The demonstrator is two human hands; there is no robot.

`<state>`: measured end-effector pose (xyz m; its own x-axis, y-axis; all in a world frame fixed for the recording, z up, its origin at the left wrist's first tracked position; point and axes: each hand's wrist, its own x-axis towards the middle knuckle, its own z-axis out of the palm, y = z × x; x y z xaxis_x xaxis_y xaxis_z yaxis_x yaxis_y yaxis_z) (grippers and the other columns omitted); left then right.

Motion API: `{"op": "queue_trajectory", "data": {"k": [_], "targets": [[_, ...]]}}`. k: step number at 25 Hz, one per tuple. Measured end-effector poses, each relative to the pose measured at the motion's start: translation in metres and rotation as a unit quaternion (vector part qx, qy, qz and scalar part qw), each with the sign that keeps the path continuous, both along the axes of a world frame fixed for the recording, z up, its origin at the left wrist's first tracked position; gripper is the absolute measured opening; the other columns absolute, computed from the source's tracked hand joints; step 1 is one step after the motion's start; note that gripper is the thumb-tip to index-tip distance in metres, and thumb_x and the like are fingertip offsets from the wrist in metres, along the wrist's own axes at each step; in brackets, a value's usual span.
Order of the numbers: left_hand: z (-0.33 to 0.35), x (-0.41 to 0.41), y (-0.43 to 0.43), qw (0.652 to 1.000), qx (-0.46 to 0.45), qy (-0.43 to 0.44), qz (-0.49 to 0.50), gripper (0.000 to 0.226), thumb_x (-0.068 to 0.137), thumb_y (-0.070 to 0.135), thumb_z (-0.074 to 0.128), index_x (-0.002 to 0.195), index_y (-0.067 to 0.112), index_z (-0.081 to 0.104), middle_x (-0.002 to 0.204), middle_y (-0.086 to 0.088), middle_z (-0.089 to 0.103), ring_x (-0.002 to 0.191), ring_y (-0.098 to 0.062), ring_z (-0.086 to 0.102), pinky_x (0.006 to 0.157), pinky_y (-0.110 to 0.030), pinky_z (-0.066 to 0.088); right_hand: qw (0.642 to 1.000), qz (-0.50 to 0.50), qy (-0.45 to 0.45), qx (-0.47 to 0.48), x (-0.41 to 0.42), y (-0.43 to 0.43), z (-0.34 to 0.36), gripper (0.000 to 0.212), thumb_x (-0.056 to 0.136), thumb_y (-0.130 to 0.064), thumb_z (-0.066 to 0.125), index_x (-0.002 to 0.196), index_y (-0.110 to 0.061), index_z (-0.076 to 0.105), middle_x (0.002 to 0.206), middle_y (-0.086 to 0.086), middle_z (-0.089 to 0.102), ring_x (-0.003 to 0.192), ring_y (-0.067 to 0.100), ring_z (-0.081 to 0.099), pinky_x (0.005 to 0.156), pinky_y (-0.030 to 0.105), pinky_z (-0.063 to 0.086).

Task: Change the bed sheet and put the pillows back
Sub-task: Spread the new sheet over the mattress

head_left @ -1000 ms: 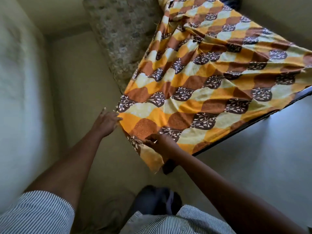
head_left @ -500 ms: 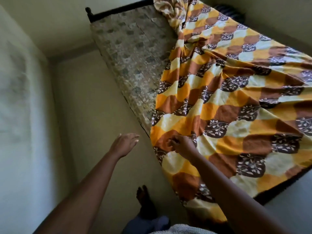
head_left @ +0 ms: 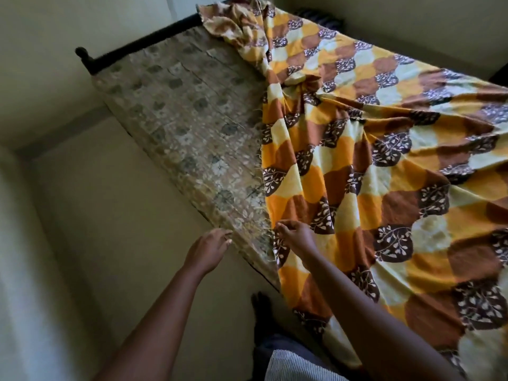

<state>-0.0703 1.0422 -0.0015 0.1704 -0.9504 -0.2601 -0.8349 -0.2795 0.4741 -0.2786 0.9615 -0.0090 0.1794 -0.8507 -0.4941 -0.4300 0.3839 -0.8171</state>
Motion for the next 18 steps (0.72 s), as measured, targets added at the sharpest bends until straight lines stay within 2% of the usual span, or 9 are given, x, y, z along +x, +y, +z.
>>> {"op": "queue_trajectory", "data": {"k": [3, 5, 7, 8, 11, 13, 15, 16, 18], "targets": [[-0.013, 0.038, -0.060, 0.998, 0.012, -0.025, -0.048, 0.031, 0.094, 0.025, 0.051, 0.124, 0.017, 0.058, 0.130, -0.001, 0.056, 0.121, -0.020, 0.049, 0.097, -0.028, 0.041, 0.999, -0.042, 0.006, 0.026, 0.032, -0.056, -0.020, 0.026, 0.094, -0.024, 0.054, 0.116, -0.014, 0.061, 0.114, 0.005, 0.063, 0.087, 0.016, 0.062, 0.082, 0.034, 0.055], [-0.024, 0.057, -0.096, 0.995, 0.049, -0.038, -0.078, 0.032, 0.094, 0.026, 0.050, 0.124, 0.018, 0.057, 0.130, -0.002, 0.054, 0.123, -0.021, 0.047, 0.099, -0.030, 0.040, 0.995, -0.032, 0.077, 0.055, 0.049, -0.086, -0.042, 0.037, 0.092, -0.029, 0.055, 0.127, -0.014, 0.053, 0.129, 0.006, 0.052, 0.103, 0.016, 0.058, 0.091, 0.035, 0.050], [-0.034, 0.072, -0.127, 0.988, 0.093, -0.053, -0.113, 0.033, 0.094, 0.027, 0.049, 0.125, 0.018, 0.056, 0.131, -0.003, 0.053, 0.125, -0.021, 0.045, 0.101, -0.030, 0.038, 0.982, 0.000, 0.166, 0.093, 0.066, -0.103, -0.067, 0.055, 0.089, -0.036, 0.058, 0.137, -0.015, 0.041, 0.145, 0.009, 0.031, 0.127, 0.024, 0.040, 0.107, 0.039, 0.037], [-0.039, 0.078, -0.142, 0.983, 0.113, -0.059, -0.130, 0.034, 0.095, 0.027, 0.049, 0.127, 0.018, 0.055, 0.132, -0.005, 0.053, 0.125, -0.021, 0.044, 0.102, -0.029, 0.036, 0.972, 0.007, 0.208, 0.106, 0.074, -0.107, -0.077, 0.061, 0.088, -0.038, 0.060, 0.139, -0.017, 0.035, 0.149, 0.010, 0.022, 0.132, 0.027, 0.031, 0.110, 0.041, 0.032], [-0.051, 0.089, -0.177, 0.974, 0.141, -0.053, -0.167, 0.037, 0.095, 0.027, 0.048, 0.131, 0.017, 0.051, 0.132, -0.008, 0.052, 0.124, -0.022, 0.045, 0.100, -0.026, 0.034, 0.960, -0.016, 0.254, 0.120, 0.089, -0.118, -0.098, 0.055, 0.093, -0.031, 0.051, 0.141, -0.019, 0.025, 0.153, 0.011, 0.007, 0.138, 0.031, 0.018, 0.111, 0.047, 0.024], [-0.053, 0.089, -0.191, 0.968, 0.143, -0.040, -0.205, 0.039, 0.095, 0.026, 0.049, 0.133, 0.017, 0.049, 0.135, -0.006, 0.049, 0.126, -0.021, 0.043, 0.101, -0.026, 0.032, 0.960, -0.064, 0.244, 0.122, 0.094, -0.124, -0.100, 0.035, 0.097, -0.024, 0.040, 0.131, -0.017, 0.037, 0.145, 0.012, 0.026, 0.128, 0.027, 0.032, 0.107, 0.043, 0.031], [-0.055, 0.083, -0.207, 0.961, 0.136, -0.027, -0.240, 0.042, 0.095, 0.027, 0.050, 0.136, 0.019, 0.044, 0.138, -0.004, 0.045, 0.126, -0.020, 0.042, 0.103, -0.028, 0.032, 0.969, -0.110, 0.193, 0.104, 0.093, -0.121, -0.097, 0.020, 0.098, -0.021, 0.038, 0.114, -0.016, 0.049, 0.121, 0.008, 0.050, 0.102, 0.017, 0.049, 0.086, 0.030, 0.042], [-0.053, 0.078, -0.220, 0.955, 0.125, -0.028, -0.267, 0.047, 0.094, 0.027, 0.051, 0.139, 0.021, 0.039, 0.141, -0.004, 0.042, 0.128, -0.020, 0.040, 0.105, -0.029, 0.031, 0.974, -0.137, 0.158, 0.088, 0.093, -0.118, -0.092, 0.016, 0.099, -0.021, 0.040, 0.109, -0.015, 0.051, 0.108, 0.006, 0.054, 0.090, 0.014, 0.051, 0.074, 0.026, 0.040], [-0.048, 0.066, -0.244, 0.936, 0.072, -0.050, -0.342, 0.063, 0.091, 0.031, 0.055, 0.146, 0.025, 0.024, 0.150, -0.002, 0.029, 0.135, -0.019, 0.030, 0.112, -0.031, 0.024, 0.973, -0.190, 0.124, 0.038, 0.096, -0.107, -0.074, 0.018, 0.097, -0.023, 0.045, 0.110, -0.012, 0.052, 0.098, 0.003, 0.054, 0.086, 0.018, 0.052, 0.069, 0.029, 0.037]]}}
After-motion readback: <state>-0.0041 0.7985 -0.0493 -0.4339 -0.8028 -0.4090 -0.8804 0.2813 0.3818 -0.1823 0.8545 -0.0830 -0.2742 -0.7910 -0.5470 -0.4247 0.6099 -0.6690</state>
